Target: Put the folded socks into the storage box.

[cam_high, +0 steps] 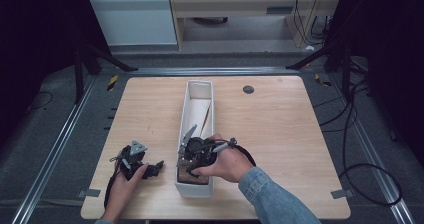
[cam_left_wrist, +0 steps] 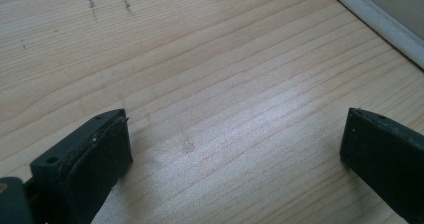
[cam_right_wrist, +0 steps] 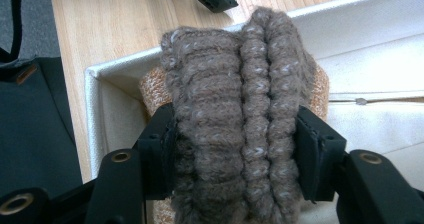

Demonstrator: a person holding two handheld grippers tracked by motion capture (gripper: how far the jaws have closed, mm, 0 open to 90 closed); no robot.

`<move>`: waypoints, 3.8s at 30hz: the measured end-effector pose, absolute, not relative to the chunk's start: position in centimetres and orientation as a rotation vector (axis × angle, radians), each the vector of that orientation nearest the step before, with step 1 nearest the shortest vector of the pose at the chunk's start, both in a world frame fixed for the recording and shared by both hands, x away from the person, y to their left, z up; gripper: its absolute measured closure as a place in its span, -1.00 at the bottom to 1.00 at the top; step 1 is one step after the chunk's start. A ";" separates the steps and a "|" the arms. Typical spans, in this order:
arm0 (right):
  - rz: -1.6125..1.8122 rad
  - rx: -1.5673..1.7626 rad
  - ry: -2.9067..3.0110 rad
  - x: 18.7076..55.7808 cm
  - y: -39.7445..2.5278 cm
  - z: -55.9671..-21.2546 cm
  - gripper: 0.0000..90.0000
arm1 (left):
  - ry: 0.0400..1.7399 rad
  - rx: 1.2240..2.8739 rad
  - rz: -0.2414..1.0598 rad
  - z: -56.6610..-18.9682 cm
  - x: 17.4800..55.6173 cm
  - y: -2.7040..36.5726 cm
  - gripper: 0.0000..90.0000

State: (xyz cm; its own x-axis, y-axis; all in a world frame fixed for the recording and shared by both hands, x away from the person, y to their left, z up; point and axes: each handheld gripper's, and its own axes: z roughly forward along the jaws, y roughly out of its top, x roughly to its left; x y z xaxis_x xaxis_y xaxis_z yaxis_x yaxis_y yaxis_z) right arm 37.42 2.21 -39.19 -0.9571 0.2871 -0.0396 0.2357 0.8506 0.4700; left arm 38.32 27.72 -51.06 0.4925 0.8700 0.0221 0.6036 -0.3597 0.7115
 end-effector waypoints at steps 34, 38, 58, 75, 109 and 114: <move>0.883 0.435 2.835 36.7 0.6 -36.8 -0.66 | 1.207 2.092 0.532 -51.1 38.3 27.7 -1.00; 0.883 0.437 2.831 36.7 0.4 -36.7 -0.64 | 1.210 2.090 0.532 -51.1 38.3 27.7 -1.00; 0.972 0.519 2.704 37.1 -2.8 -33.9 -0.16 | 1.206 2.096 0.533 -51.0 38.3 27.7 -1.00; 1.066 0.585 2.571 37.9 -5.2 -31.1 1.00 | 1.206 2.096 0.532 -51.0 38.3 27.7 -1.00; 0.966 0.566 2.823 39.9 -0.8 -37.1 1.00 | 1.207 2.092 0.532 -51.1 38.3 27.7 -1.00; 0.970 0.557 2.854 39.6 -0.7 -37.5 1.00 | 1.208 2.091 0.530 -51.1 38.3 27.7 -1.00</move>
State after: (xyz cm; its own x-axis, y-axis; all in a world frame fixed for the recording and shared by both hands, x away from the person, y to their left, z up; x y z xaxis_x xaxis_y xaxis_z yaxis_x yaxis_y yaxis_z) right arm 39.58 -0.74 -37.49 -0.9310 0.3622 0.0438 0.3139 0.7339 0.6023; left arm 38.32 27.71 -51.06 0.4919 0.8704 0.0207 0.6044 -0.3584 0.7115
